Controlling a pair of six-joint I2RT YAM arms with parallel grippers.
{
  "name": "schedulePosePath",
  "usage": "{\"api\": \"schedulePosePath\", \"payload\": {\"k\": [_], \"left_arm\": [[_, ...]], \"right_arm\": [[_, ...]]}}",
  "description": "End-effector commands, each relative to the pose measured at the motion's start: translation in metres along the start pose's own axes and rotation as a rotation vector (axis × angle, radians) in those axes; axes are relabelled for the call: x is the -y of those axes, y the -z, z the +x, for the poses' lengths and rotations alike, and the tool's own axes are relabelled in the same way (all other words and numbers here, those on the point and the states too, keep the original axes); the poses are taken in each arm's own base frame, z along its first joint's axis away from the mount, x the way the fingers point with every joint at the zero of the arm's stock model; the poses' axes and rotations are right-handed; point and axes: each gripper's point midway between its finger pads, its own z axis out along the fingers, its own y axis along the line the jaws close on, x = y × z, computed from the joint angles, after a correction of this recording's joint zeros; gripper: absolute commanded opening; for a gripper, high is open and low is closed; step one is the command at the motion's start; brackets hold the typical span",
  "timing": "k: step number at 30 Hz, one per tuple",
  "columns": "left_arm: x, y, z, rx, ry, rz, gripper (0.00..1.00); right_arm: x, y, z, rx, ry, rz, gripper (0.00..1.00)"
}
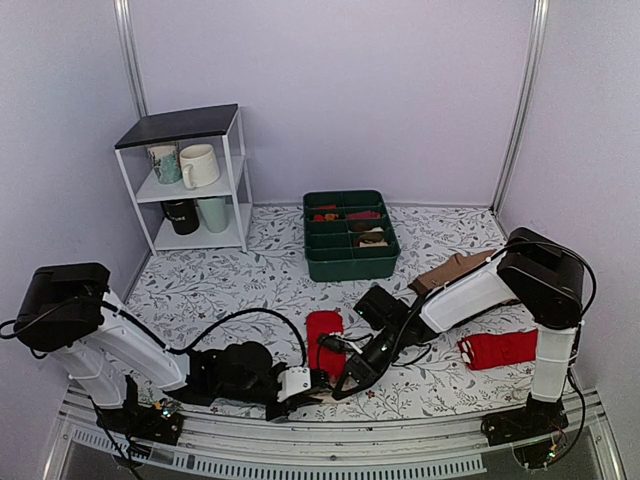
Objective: Roll the socks
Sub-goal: Roll a pair of socks at the center of the board.
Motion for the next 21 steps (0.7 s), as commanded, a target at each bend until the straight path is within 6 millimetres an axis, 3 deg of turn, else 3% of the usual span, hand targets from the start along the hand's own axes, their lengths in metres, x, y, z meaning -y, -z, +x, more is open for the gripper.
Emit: {"api": "schedulePosePath", "payload": {"k": [1, 3, 6, 9, 14, 17, 21], "left_arm": [[0.009, -0.009, -0.003, -0.011, 0.003, 0.039, 0.08], [0.011, -0.013, 0.002, -0.04, 0.017, 0.057, 0.0], [0.016, -0.015, 0.008, -0.075, 0.055, 0.089, 0.0], [0.014, -0.011, 0.012, -0.097, 0.122, 0.09, 0.0], [0.003, -0.001, 0.016, -0.138, 0.31, 0.118, 0.0], [0.004, 0.002, 0.024, -0.2, 0.432, 0.164, 0.0], [0.001, 0.003, 0.03, -0.25, 0.537, 0.193, 0.0]], "right_arm": [[0.051, -0.011, 0.06, -0.15, -0.223, 0.16, 0.01], [0.05, -0.011, 0.058, -0.143, -0.218, 0.157, 0.01], [0.046, -0.007, 0.047, -0.113, -0.188, 0.159, 0.01], [0.03, 0.003, 0.023, -0.022, -0.079, 0.153, 0.03], [-0.01, 0.042, -0.018, 0.266, 0.198, 0.188, 0.22], [-0.033, 0.063, -0.024, 0.405, 0.368, 0.211, 0.27], [-0.043, 0.061, -0.01, 0.471, 0.579, 0.28, 0.33]]}}
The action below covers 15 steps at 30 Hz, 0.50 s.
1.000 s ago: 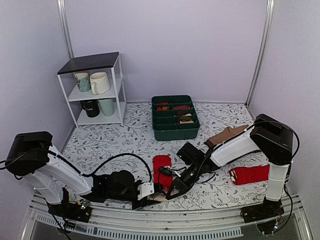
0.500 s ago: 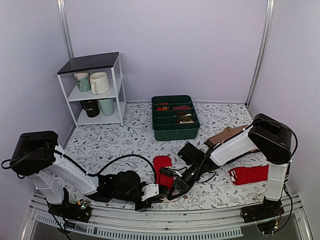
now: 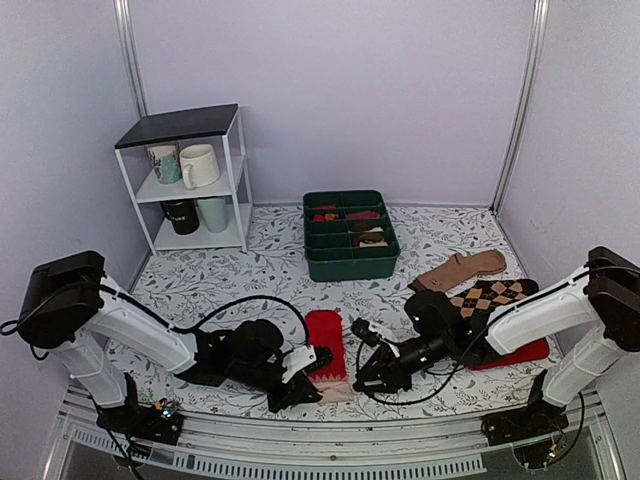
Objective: Roll the socks
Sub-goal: Roll a pair of socks at the center of the board.
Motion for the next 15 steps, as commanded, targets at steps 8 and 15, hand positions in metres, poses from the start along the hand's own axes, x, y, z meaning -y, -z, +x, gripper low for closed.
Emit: {"api": "schedulePosePath", "payload": {"k": [8, 15], "left_arm": [[-0.007, 0.004, 0.042, -0.201, 0.334, 0.089, 0.0], [-0.006, 0.004, 0.049, -0.217, 0.353, 0.11, 0.0]], "right_arm": [[-0.018, -0.025, -0.002, 0.096, 0.611, 0.259, 0.37], [-0.01, -0.048, 0.017, -0.019, 0.721, 0.298, 0.37]]}}
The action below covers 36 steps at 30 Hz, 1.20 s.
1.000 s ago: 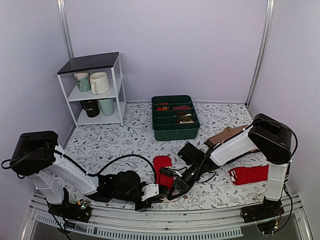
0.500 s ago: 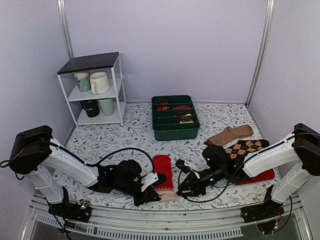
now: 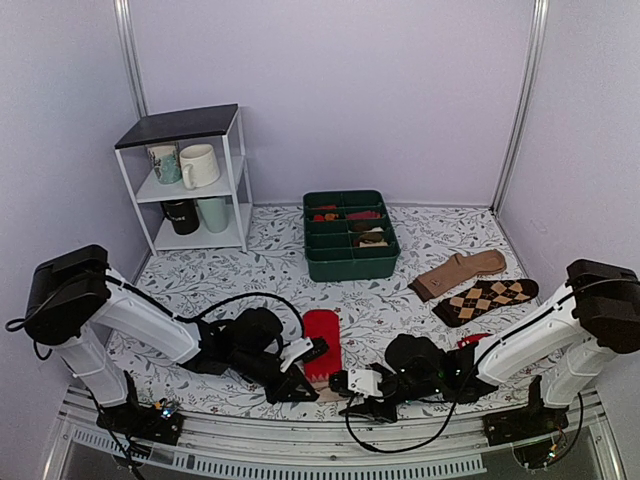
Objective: Roll the socks
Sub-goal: Roll a pair of socks at the center of the board.
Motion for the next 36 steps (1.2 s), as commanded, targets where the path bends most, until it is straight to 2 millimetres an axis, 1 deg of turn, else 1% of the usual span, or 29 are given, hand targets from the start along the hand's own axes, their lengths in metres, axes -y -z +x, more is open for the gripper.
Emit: {"api": "schedulePosePath", "payload": {"k": [1, 3, 5, 8, 10, 15, 17, 21, 23, 29, 31, 36], "left_arm": [[-0.013, -0.002, 0.042, -0.137, 0.102, -0.021, 0.0], [-0.013, -0.003, 0.043, -0.137, 0.104, -0.02, 0.0], [-0.012, -0.002, 0.044, -0.135, 0.106, -0.016, 0.0], [-0.011, -0.002, 0.045, -0.136, 0.103, -0.011, 0.0], [-0.012, -0.002, 0.045, -0.136, 0.103, -0.011, 0.0], [-0.012, -0.001, 0.047, -0.136, 0.102, -0.009, 0.0], [-0.011, -0.001, 0.047, -0.135, 0.103, -0.009, 0.0], [-0.012, -0.001, 0.048, -0.138, 0.106, -0.007, 0.0], [-0.011, -0.001, 0.048, -0.14, 0.107, -0.006, 0.0], [-0.011, -0.001, 0.049, -0.143, 0.102, -0.002, 0.0], [-0.01, -0.001, 0.049, -0.144, 0.101, 0.001, 0.0], [-0.01, -0.001, 0.049, -0.141, 0.1, 0.001, 0.0]], "right_arm": [[0.005, -0.015, 0.008, -0.059, 0.116, 0.056, 0.37], [0.009, -0.02, 0.011, -0.076, 0.128, 0.084, 0.37], [0.017, -0.024, 0.014, -0.095, 0.129, 0.135, 0.36], [0.026, -0.025, 0.016, -0.105, 0.128, 0.192, 0.36], [0.027, -0.02, 0.009, -0.08, 0.134, 0.216, 0.36], [0.027, 0.003, -0.017, 0.032, 0.144, 0.235, 0.36], [0.023, 0.005, -0.019, 0.043, 0.161, 0.22, 0.36], [0.017, -0.008, -0.008, 0.009, 0.203, 0.178, 0.37], [0.017, -0.013, -0.007, 0.003, 0.226, 0.169, 0.37], [0.021, -0.024, -0.001, -0.024, 0.276, 0.157, 0.38], [0.024, -0.026, -0.001, -0.025, 0.274, 0.159, 0.39], [0.033, -0.023, -0.01, -0.006, 0.287, 0.193, 0.41]]}}
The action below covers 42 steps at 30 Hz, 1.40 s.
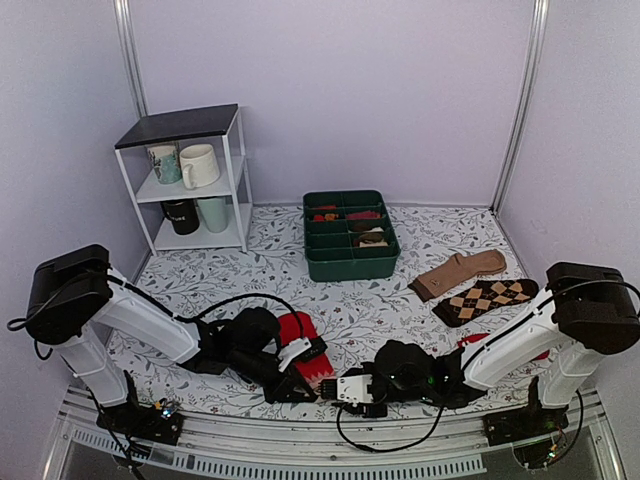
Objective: Roll the socks
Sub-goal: Roll a pair of socks at the center of the board.
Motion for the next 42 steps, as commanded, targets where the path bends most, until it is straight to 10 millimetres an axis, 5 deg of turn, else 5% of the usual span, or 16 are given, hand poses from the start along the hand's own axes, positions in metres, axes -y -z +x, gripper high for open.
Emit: {"api": "schedulePosePath", "payload": {"k": [1, 10, 19, 22, 26, 30, 32, 42], "left_arm": [[-0.014, -0.001, 0.045, -0.133, 0.078, -0.038, 0.0], [-0.014, 0.001, 0.047, -0.129, 0.075, -0.035, 0.0], [-0.021, 0.005, 0.044, -0.111, 0.05, -0.087, 0.0], [-0.031, 0.017, 0.023, -0.049, -0.013, -0.195, 0.02], [-0.033, 0.045, -0.024, 0.116, -0.148, -0.328, 0.16], [-0.015, 0.078, -0.057, 0.286, -0.292, -0.372, 0.25], [0.003, 0.087, -0.059, 0.346, -0.362, -0.346, 0.27], [0.051, 0.093, -0.022, 0.426, -0.458, -0.217, 0.35]], "right_arm": [[0.011, -0.003, -0.012, 0.039, 0.024, 0.024, 0.42], [-0.014, -0.021, 0.004, -0.021, -0.034, -0.135, 0.42], [-0.035, -0.014, 0.037, -0.178, -0.197, -0.223, 0.18], [-0.045, -0.008, 0.045, -0.238, -0.294, -0.279, 0.12], [-0.059, 0.002, 0.053, -0.305, -0.447, -0.357, 0.11], [-0.072, 0.008, 0.059, -0.345, -0.637, -0.483, 0.12], [-0.075, 0.007, 0.061, -0.372, -0.719, -0.538, 0.12], [-0.073, 0.002, 0.063, -0.59, -1.074, -0.75, 0.12]]}}
